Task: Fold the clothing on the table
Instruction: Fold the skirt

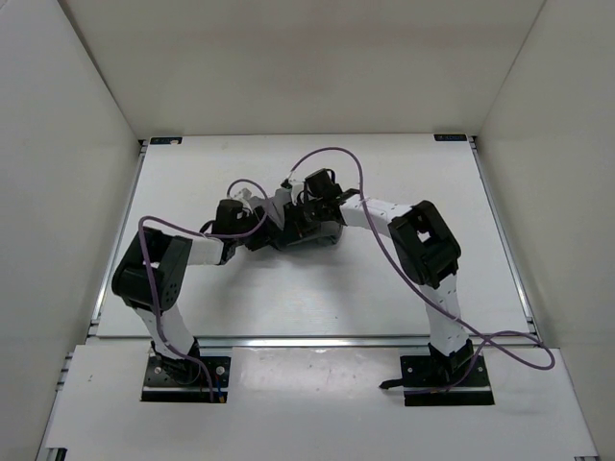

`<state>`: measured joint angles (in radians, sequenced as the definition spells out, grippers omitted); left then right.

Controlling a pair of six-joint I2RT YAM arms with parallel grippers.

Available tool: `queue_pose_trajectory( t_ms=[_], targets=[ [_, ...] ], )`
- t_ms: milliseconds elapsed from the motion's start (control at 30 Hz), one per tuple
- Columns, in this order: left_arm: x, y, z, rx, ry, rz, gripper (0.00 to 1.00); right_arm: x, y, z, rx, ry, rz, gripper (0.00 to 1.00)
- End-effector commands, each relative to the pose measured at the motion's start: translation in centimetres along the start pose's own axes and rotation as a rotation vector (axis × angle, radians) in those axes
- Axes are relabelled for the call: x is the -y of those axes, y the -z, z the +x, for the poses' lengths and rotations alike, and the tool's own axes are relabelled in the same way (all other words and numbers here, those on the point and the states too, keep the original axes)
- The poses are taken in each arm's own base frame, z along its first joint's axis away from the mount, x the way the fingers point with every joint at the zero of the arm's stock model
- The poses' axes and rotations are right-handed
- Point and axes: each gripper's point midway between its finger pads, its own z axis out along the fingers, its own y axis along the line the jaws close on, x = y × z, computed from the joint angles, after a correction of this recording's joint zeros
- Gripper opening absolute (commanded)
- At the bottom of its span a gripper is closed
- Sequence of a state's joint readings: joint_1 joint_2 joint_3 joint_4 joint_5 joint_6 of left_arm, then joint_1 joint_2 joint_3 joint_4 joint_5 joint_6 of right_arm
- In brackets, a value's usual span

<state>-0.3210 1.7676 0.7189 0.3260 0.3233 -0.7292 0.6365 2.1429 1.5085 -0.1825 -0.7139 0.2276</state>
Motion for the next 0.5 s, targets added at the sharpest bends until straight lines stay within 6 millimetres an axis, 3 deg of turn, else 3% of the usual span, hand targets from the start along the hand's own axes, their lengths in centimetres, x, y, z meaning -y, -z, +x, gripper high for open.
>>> queue_pose_trajectory(
  t_ms=[0,133,233,267,300,333,367,433,467],
  targets=[
    [-1.2,2.0,0.4,-0.01,0.019,-0.043,0.98,-1.8,1.4,-3.4,0.069,0.113,0.012,0.19],
    [-1.2,4.7,-1.4,0.041,0.008,-0.068,0.99,-4.8,5.0,-5.9,0.136,0.181,0.025,0.39],
    [-2.3,6.7,-2.9,0.094,0.024,-0.08,0.98,-8.3,9.3,-7.1,0.261,0.247,0.029,0.42],
    [-1.7,7.1,-2.8,0.098,0.013,-0.055,0.99,-8.0,9.9,-6.7,0.295,0.233,0.041,0.44],
    [-1.8,7.6,-3.1,0.11,0.026,-0.052,0.99,-9.9,11.6,-7.7,0.365,0.261,0.015,0.44],
    [-1.8,7.8,-3.0,0.107,0.029,-0.05,0.99,-10.1,12.8,-6.8,0.391,0.252,0.015,0.44],
    [-1.5,8.2,-3.0,0.11,0.018,-0.046,0.99,-8.9,13.1,-5.7,0.406,0.208,0.024,0.44],
    [-1.4,8.9,-3.0,0.12,0.008,-0.058,0.99,-9.7,16.1,-5.6,0.498,0.231,0.031,0.44],
    [-1.5,9.3,-2.9,0.129,0.014,-0.058,0.98,-8.9,16.6,-5.0,0.509,0.214,0.051,0.45]
  ],
)
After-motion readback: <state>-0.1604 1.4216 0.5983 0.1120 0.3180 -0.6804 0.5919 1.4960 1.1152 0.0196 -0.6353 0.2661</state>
